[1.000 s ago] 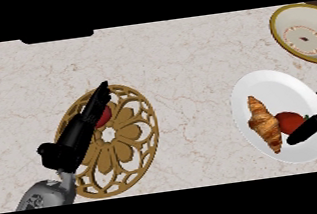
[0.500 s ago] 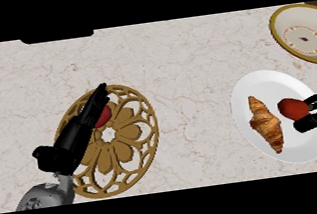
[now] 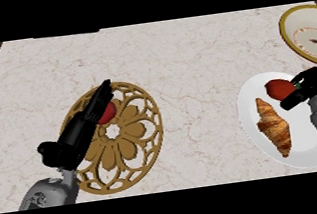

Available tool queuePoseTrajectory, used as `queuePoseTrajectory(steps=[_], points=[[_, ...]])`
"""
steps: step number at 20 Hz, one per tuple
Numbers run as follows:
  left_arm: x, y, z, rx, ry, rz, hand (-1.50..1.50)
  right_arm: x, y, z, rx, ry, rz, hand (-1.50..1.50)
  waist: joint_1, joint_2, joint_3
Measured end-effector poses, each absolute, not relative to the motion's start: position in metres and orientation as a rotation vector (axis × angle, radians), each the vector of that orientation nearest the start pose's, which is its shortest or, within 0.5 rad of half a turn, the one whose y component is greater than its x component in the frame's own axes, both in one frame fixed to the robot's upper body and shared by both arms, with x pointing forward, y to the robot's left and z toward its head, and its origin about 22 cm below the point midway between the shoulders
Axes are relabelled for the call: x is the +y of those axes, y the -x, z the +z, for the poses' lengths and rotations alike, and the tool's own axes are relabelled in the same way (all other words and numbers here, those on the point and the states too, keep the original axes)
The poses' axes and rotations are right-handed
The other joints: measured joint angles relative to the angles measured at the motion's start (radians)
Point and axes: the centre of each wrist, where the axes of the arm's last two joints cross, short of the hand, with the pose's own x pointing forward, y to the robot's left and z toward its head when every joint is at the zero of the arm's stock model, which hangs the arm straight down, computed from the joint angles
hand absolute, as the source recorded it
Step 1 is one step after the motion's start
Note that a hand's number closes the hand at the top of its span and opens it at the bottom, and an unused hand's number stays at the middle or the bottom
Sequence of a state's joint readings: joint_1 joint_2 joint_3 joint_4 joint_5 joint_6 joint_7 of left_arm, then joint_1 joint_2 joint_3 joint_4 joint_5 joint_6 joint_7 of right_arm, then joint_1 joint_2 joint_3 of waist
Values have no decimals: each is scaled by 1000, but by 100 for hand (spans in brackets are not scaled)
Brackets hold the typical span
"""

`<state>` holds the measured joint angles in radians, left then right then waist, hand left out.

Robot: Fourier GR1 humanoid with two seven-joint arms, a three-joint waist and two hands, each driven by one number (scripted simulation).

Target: Pick the bell pepper from the plate and place it in the bowl

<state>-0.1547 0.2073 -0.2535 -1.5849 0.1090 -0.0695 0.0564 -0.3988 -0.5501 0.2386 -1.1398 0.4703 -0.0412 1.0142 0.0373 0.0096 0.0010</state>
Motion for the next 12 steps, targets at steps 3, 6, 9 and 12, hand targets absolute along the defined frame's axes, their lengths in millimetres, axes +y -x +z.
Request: queuePoseTrajectory(steps=[3,6,9,12], points=[[190,-272,45,-1616,230,-443,0,-294,-366,66,-537,1030,481,150,51,16,1],[183,-273,45,-1623,249,-464,0,-281,-392,79,-556,1062,513,150,77,26,2],[179,-276,45,-1618,257,-474,0,-283,-412,93,-539,1163,521,150,80,28,1],[176,-276,47,-1622,252,-473,0,-281,-428,108,-558,1284,505,150,78,26,1]])
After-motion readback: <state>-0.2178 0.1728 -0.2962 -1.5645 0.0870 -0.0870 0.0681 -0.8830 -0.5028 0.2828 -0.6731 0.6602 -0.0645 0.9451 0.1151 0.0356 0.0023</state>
